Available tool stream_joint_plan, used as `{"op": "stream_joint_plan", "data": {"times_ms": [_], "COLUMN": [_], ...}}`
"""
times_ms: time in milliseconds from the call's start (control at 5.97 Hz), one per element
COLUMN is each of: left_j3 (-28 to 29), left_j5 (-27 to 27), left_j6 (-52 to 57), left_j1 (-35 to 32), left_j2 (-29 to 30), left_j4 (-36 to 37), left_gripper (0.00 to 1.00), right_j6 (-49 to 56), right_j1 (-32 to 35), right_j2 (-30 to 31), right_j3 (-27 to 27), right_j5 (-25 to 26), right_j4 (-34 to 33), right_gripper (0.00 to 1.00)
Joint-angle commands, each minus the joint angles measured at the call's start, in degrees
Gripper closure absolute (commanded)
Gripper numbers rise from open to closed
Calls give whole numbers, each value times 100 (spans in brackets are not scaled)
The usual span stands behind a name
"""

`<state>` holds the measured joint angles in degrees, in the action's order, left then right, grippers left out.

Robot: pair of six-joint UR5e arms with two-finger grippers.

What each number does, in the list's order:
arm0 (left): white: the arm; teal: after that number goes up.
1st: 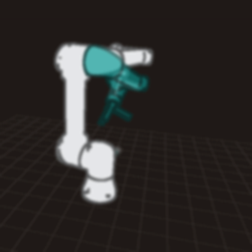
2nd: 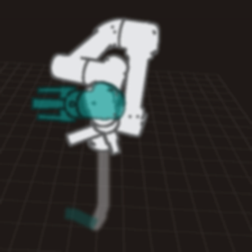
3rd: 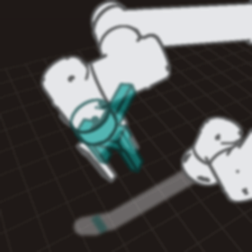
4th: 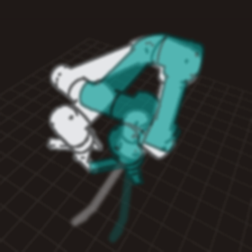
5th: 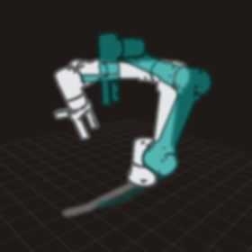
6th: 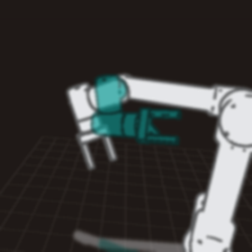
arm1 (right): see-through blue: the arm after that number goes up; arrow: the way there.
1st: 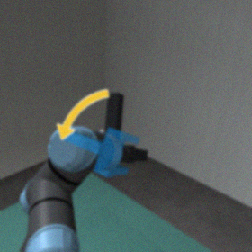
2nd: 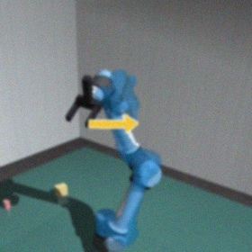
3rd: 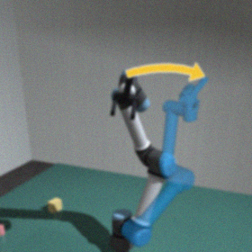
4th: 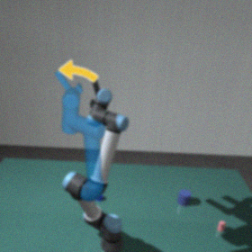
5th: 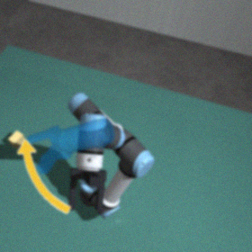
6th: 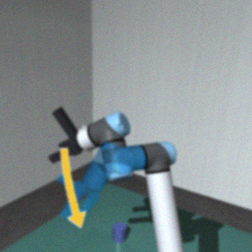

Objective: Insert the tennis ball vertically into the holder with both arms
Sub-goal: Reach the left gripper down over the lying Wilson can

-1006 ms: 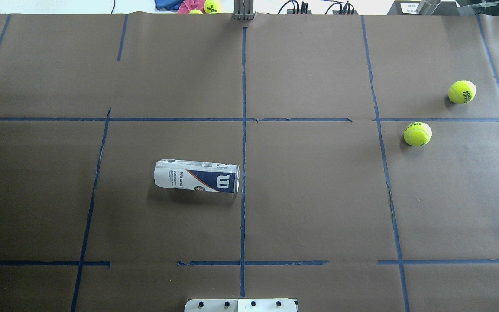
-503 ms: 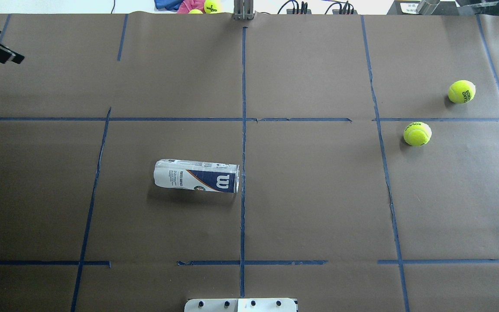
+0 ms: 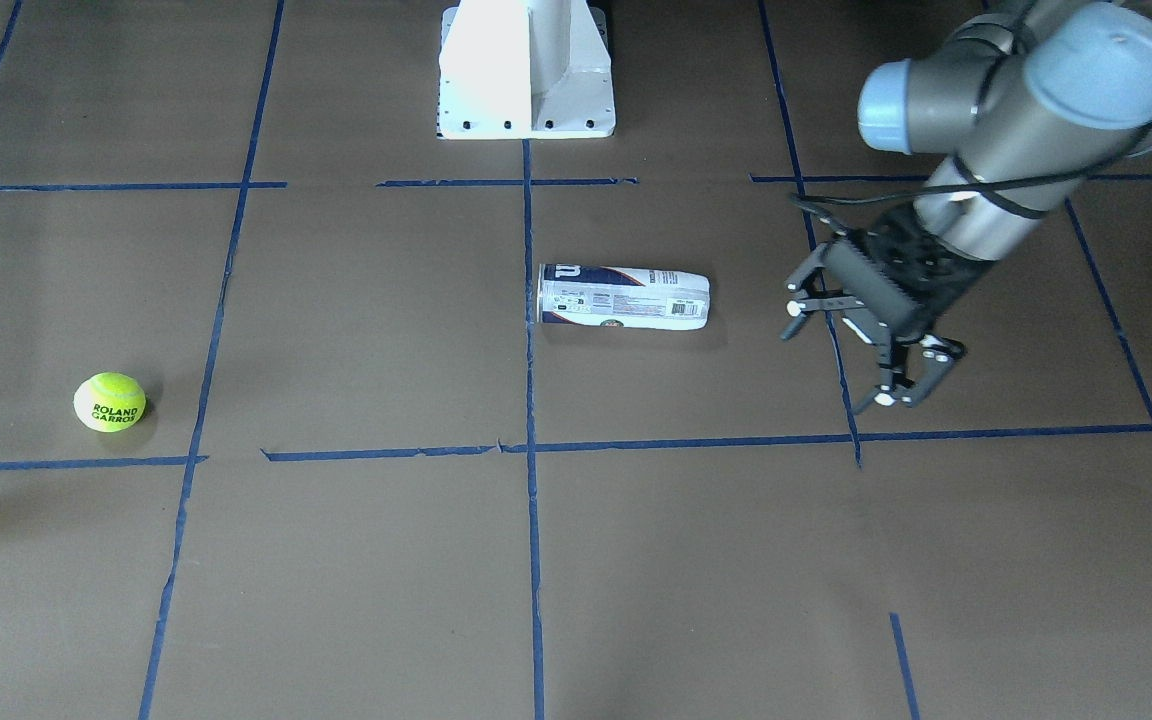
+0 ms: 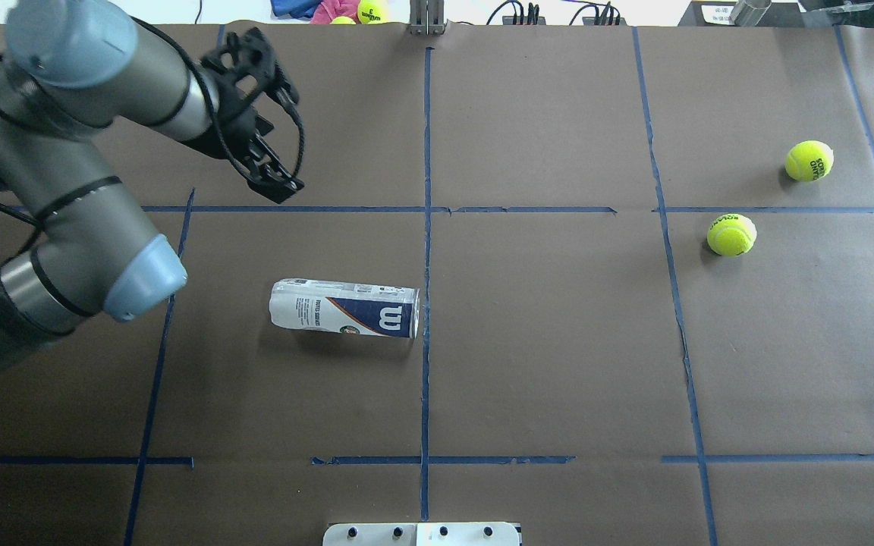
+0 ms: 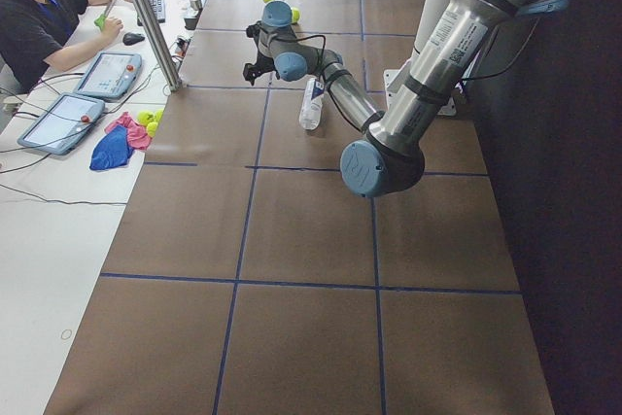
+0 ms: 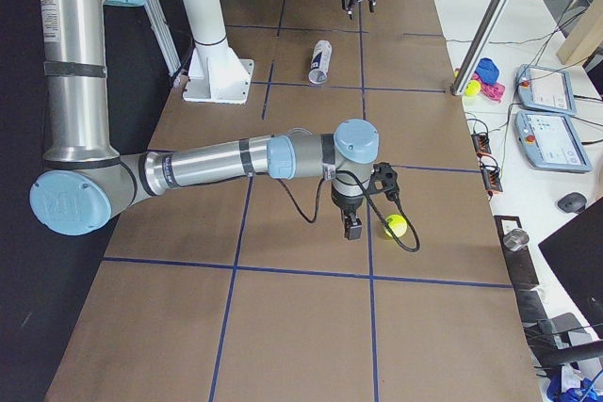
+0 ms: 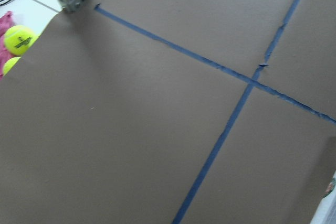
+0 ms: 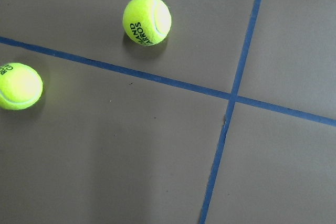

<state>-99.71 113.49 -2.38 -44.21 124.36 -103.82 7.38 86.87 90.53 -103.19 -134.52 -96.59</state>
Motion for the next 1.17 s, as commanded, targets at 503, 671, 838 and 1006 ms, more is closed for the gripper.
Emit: {"op": "stream_joint_plan", "data": {"times_ms": [503, 671, 838, 1006], "left_j3": [38, 231, 476, 496], "left_j5": [-1546, -2080, -2103, -2103], "left_j6": [1746, 1811, 1777, 1750], "left_j1": [1632, 2000, 2082, 2161], "left_j2": [1661, 1705, 1749, 1741], "left_j4": [3926, 3940, 3914, 3896], "left_gripper": [0, 0, 0, 0], "right_j6": [-9, -9, -9, -9], "right_j1": [-13, -13, -21, -21], "right_j2": [0, 0, 0, 0], "right_j3": [10, 10, 10, 10], "right_j5": [-4, -4, -4, -4], "right_j4": [0, 0, 0, 0], "right_gripper": [0, 0, 0, 0]}}
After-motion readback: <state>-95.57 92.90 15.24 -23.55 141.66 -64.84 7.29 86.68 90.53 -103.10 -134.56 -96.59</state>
